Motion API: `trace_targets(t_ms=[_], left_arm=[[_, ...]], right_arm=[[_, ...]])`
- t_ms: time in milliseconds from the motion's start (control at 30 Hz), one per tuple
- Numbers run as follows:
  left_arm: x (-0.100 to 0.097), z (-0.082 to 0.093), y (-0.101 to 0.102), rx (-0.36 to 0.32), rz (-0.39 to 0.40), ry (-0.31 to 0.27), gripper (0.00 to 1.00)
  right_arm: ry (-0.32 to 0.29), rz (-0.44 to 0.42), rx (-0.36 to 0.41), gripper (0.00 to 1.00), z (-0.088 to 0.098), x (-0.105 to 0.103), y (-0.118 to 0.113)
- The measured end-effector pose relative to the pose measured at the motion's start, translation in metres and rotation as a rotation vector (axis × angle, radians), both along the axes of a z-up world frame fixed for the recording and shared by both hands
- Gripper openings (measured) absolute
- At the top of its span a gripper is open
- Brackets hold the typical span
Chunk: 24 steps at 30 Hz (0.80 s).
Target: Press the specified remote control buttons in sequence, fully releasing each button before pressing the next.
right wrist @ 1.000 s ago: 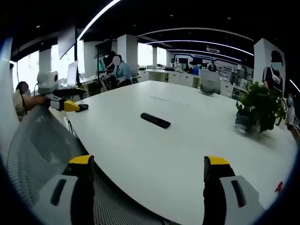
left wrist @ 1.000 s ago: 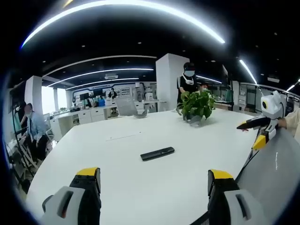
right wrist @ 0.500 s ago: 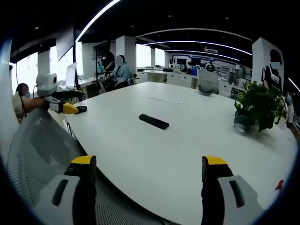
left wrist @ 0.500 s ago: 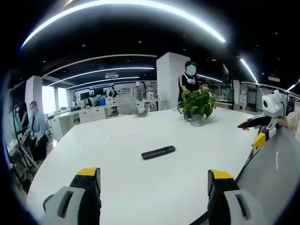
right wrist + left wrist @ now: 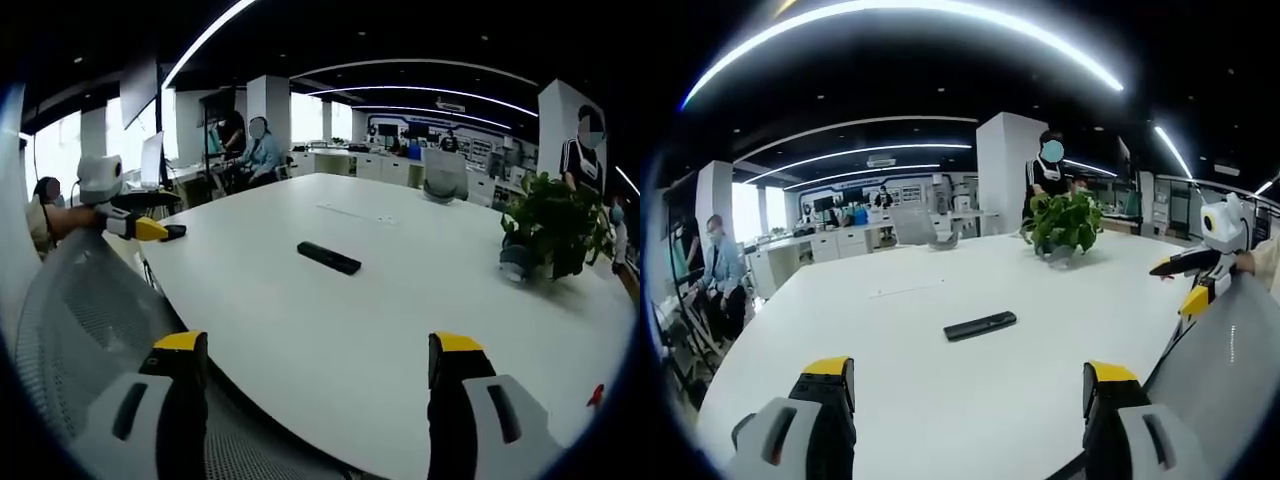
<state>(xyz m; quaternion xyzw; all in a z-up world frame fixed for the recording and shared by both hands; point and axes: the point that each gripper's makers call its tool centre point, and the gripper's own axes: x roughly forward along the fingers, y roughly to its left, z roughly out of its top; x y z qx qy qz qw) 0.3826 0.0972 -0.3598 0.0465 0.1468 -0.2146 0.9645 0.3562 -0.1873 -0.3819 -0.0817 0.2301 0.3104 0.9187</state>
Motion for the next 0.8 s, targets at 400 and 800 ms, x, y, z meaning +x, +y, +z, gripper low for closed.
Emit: trace_targets(t_ms=[400, 800], left_arm=[[-0.008, -0.014, -0.022, -0.03, -0.162, 0.133, 1.0], [0.028, -0.009, -0.025, 0.187, -0.399, 0.173, 0.92]], right_arm=[[0.021, 0.01, -0.016, 0.92, -0.005, -0.001, 0.0], [0.016, -0.005, -0.013, 0.92, -0.004, 0.001, -0.002]])
